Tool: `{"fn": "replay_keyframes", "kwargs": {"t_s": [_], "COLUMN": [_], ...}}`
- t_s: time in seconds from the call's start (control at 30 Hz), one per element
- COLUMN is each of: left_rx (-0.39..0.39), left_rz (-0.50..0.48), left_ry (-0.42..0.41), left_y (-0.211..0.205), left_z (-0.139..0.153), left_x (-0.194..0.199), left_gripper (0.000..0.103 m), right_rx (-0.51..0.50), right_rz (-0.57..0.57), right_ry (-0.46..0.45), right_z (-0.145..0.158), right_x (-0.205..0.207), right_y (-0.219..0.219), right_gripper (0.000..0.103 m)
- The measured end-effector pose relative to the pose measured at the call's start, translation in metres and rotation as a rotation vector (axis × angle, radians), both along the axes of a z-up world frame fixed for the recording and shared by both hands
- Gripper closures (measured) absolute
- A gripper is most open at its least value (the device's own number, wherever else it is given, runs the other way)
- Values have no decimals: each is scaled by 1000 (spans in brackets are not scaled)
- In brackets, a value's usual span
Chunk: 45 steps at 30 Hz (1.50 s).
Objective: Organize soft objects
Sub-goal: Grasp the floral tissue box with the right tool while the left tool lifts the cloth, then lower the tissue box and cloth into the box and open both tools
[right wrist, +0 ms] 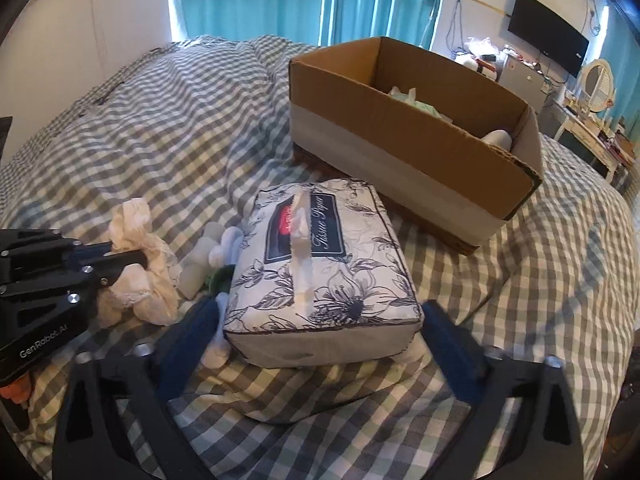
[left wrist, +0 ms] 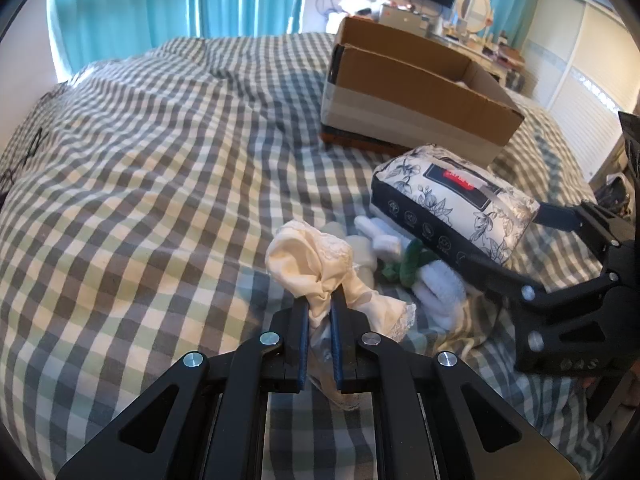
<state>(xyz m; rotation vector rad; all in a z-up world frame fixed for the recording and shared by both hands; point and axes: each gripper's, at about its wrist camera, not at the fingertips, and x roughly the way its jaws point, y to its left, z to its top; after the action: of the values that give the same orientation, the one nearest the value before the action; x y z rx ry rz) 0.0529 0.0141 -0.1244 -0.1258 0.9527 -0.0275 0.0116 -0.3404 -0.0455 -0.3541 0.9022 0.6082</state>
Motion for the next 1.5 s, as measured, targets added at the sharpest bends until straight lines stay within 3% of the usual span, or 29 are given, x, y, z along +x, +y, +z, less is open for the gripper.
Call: {"fn": "replay_keyframes", "kwargs": {"t_s": [0.6, 0.83, 1.03, 1.2, 1.37, 1.5], "left_rx": [-1, -5, -7, -41, -23, -9], "left_rz": [-3, -16, -60, -144, -231, -286], "left_ry": [-5, -25, -94, -207, -312, -336], "left_y": [-3, -7, -18, -25, -27, -30], "left_z": [2, 13, 45, 85, 118, 131], "left_x": [-2, -1, 11, 40, 82, 127], "left_gripper": [95, 95, 95, 95, 95, 94], "right_rx": [45, 122, 209, 248, 223, 219], "right_rz": [19, -28, -121, -223, -297, -339], "right_ry": [-90, -163, -275, -325, -358, -328], "right_z": [25, 56, 103, 130, 140, 135], "right_x": [-25, -28, -17, 11, 56, 92], "right_y": [-13, -30, -49, -62, -56, -48], "right_gripper": [37, 39, 39, 39, 39, 38]}}
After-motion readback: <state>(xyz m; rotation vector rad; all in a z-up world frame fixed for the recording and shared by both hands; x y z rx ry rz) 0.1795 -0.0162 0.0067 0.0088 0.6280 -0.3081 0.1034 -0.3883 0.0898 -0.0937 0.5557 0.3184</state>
